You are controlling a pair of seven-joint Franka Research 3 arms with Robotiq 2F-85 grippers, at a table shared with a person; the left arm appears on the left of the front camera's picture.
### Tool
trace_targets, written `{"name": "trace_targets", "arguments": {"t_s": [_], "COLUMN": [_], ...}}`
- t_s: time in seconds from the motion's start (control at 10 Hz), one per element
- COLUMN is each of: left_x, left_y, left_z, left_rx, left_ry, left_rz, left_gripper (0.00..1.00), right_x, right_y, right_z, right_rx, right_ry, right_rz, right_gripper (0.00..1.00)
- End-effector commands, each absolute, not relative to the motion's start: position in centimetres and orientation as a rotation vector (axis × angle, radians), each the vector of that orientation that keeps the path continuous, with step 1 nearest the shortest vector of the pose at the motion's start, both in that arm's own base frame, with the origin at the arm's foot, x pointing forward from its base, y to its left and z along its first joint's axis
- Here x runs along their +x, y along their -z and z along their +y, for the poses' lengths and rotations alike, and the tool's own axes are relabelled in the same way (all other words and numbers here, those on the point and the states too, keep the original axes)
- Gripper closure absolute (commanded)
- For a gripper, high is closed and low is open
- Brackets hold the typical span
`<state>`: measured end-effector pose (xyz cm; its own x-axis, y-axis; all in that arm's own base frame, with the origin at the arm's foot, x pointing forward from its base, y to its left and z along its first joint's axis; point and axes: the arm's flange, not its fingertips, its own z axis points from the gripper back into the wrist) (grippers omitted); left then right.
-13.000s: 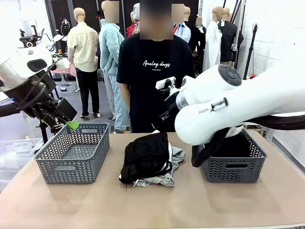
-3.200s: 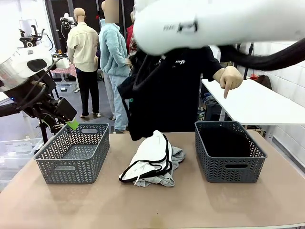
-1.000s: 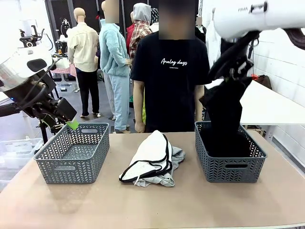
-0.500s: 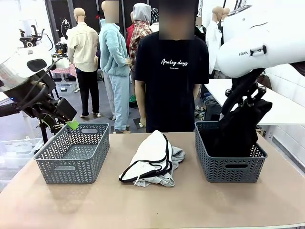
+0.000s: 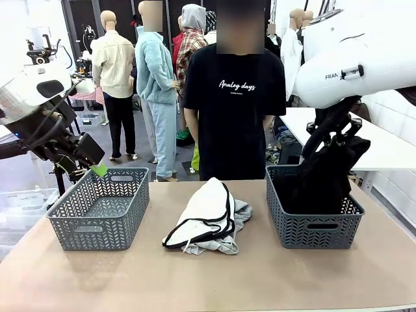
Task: Sort the tops and bottoms.
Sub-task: Sort the clothes according to human instructions.
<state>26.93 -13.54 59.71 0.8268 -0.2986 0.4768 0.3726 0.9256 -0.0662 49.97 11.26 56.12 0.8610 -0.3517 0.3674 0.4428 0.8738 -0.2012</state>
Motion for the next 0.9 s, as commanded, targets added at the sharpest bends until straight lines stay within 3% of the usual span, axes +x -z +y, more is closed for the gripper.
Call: {"name": "trace_targets", "arguments": {"t_s": [0.0, 0.2, 0.8], "left_x": [26.9, 26.9, 26.9], "left_y": [-59.7, -59.7, -59.7], "left_z": [-13.4, -13.4, -13.4], "left_rx": [-0.164, -0.164, -0.164], "left_ry": [0.361, 0.361, 0.361], "left_rz": [-0.471, -0.471, -0.471], "left_gripper": [0.13, 0.13, 0.13], "right_x": [51.7, 56.2, 60.1], "right_y": [-56.2, -53.4, -45.9], "right_z": [12.0, 12.5, 11.2], "right_rx": [-0.256, -0.167, -0.1], "right_ry": [0.265, 0.073, 0.062], "right_rz": [-0.414, -0.367, -0.081], "right_gripper": [1.0, 1.0, 1.0]}}
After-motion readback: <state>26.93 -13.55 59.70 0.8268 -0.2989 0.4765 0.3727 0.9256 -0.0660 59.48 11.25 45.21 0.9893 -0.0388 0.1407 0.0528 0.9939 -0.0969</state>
